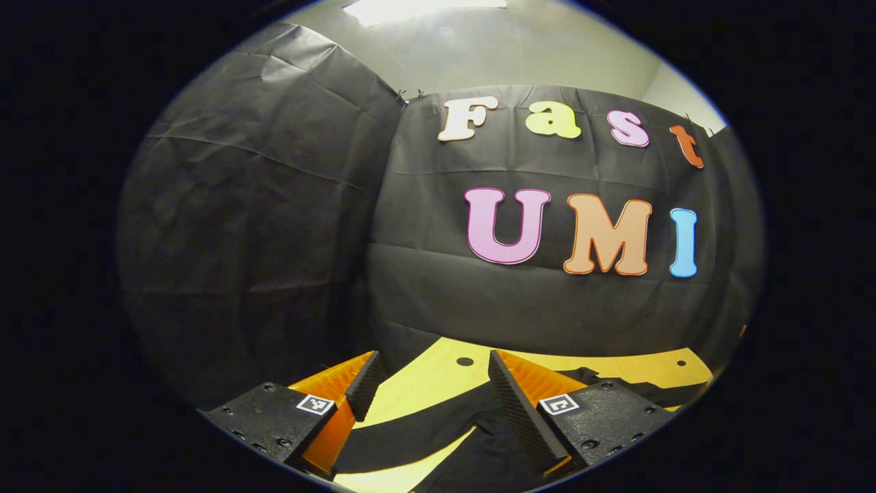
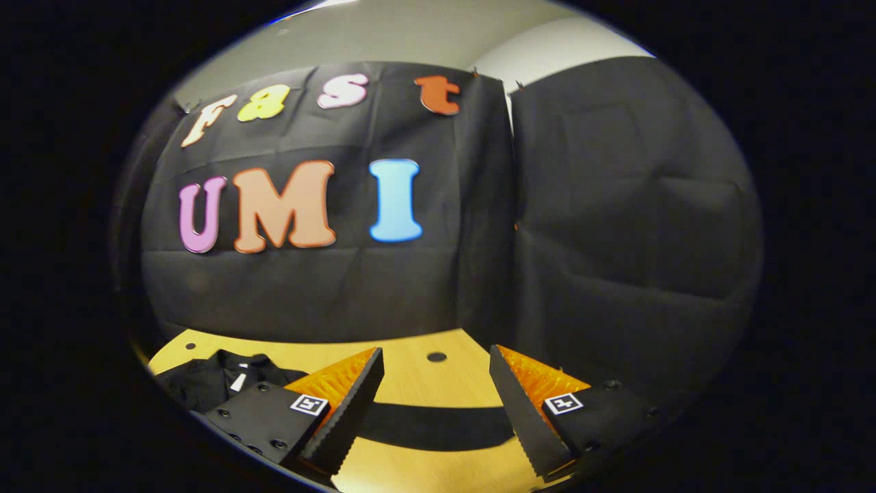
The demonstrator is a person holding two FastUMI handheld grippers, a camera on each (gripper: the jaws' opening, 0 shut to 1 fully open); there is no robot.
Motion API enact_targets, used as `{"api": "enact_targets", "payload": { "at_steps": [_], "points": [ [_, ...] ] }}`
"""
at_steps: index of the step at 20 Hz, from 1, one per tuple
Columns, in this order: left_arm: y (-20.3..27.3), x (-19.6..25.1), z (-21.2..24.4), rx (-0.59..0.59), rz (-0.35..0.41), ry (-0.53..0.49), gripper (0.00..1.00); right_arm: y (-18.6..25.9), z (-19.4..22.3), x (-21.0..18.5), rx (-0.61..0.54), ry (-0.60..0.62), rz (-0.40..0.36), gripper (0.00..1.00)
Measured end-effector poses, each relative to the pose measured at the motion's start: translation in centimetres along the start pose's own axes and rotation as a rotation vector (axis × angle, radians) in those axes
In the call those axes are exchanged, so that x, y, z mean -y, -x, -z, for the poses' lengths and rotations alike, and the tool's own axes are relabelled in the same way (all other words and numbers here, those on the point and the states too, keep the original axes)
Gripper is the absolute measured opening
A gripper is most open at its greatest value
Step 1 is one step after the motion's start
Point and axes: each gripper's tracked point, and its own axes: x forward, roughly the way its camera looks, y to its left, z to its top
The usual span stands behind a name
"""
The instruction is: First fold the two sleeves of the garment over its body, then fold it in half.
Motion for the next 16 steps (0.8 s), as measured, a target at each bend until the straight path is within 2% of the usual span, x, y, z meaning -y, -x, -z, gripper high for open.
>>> {"api": "enact_targets", "payload": {
  "at_steps": [2,3,4,7,8,9,12,13,16],
  "points": [
    [0.6,-1.2,-0.2,0.001,-0.038,-0.023,0.93,-2.9,2.6,2.6,-0.045,-0.052,0.055,1.0],
    [1.0,-1.9,-0.3,0.0,-0.06,-0.028,0.93,-5.1,5.1,4.2,-0.109,-0.062,0.103,0.96],
    [1.5,-2.4,-0.3,-0.004,-0.082,-0.03,0.92,-6.2,7.1,4.8,-0.153,-0.045,0.117,0.97],
    [2.3,-3.0,-0.1,-0.021,-0.124,-0.059,0.92,-8.9,11.4,5.3,-0.257,0.032,0.112,0.98],
    [2.6,-3.2,-0.2,-0.022,-0.138,-0.081,0.92,-9.2,13.0,5.3,-0.305,0.044,0.104,0.94],
    [2.9,-3.2,-0.4,-0.024,-0.149,-0.107,0.92,-9.5,14.3,5.2,-0.355,0.055,0.089,0.98],
    [3.5,-2.4,-0.5,-0.031,-0.147,-0.159,0.92,-10.6,17.3,5.3,-0.457,0.071,0.072,0.94],
    [3.6,-2.0,-0.6,-0.032,-0.142,-0.16,0.93,-10.9,17.9,5.4,-0.473,0.072,0.069,0.99],
    [3.4,-1.1,-0.4,-0.038,-0.134,-0.172,0.94,-11.1,21.1,5.7,-0.547,0.091,0.071,0.98]
  ]
}}
